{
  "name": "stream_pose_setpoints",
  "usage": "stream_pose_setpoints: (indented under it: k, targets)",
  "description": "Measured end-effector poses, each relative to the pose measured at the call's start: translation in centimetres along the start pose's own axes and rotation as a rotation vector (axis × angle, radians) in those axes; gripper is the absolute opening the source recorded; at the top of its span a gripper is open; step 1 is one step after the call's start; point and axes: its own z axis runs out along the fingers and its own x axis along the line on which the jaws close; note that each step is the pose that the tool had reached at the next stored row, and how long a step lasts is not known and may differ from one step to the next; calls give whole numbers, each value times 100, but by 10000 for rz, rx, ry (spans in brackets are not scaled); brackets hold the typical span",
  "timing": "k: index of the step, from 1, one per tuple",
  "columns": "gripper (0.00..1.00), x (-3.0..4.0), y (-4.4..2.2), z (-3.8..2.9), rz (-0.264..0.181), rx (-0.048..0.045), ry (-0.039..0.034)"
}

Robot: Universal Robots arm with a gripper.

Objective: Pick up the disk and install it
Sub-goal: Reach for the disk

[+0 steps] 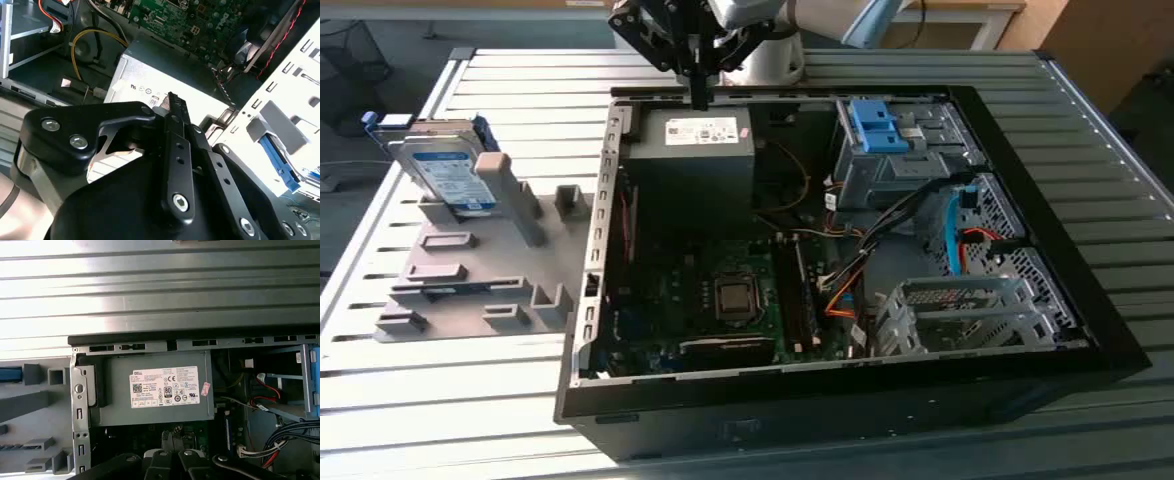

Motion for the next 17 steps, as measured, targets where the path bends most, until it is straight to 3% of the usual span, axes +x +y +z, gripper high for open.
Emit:
stream_pose_setpoints:
  k: [3,17]
  targets:
    - [11,36,-3,3,0,0,0]
    - [11,60,-5,2,0,0,0]
